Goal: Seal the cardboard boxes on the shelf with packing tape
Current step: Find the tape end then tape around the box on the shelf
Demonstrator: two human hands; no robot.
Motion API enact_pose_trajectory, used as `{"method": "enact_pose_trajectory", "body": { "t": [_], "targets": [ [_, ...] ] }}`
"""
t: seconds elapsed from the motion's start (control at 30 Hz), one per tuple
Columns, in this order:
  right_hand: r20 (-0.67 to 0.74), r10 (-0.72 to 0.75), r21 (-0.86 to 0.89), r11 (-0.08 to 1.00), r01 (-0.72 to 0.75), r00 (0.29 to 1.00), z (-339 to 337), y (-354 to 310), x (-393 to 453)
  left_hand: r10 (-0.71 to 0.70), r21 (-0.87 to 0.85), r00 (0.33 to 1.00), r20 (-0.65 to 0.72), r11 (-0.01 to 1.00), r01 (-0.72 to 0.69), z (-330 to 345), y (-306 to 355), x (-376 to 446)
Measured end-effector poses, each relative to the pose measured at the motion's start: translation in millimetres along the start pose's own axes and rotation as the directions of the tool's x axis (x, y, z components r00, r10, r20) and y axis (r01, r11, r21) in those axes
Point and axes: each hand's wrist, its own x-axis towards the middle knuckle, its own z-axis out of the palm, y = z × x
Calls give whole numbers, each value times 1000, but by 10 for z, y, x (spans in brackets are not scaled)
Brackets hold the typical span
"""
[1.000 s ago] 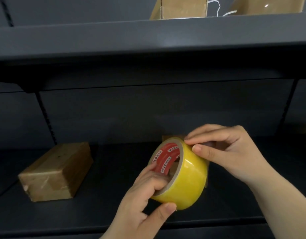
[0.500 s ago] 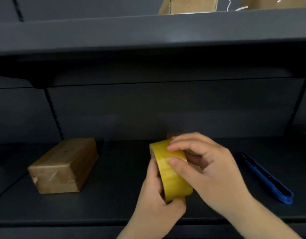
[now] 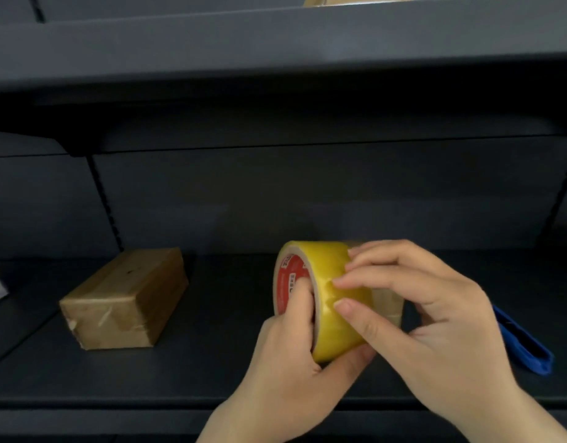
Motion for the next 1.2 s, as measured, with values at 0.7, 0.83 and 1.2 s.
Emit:
{"method": "enact_pose_trajectory", "body": {
  "t": [0.7, 0.83, 1.2],
  "targets": [
    [-220, 127, -21, 991, -135, 967, 248, -103, -154, 182, 590, 963, -198, 807, -31, 90, -34, 30],
    [-264, 114, -36, 991, -128, 958, 293, -96, -137, 277, 741, 940, -197, 670, -42, 101, -10, 53],
    [-244, 145, -1, 989, -149, 959, 246, -64, -121, 222, 595, 962, -162, 800, -84, 60, -14, 56]
  ]
}}
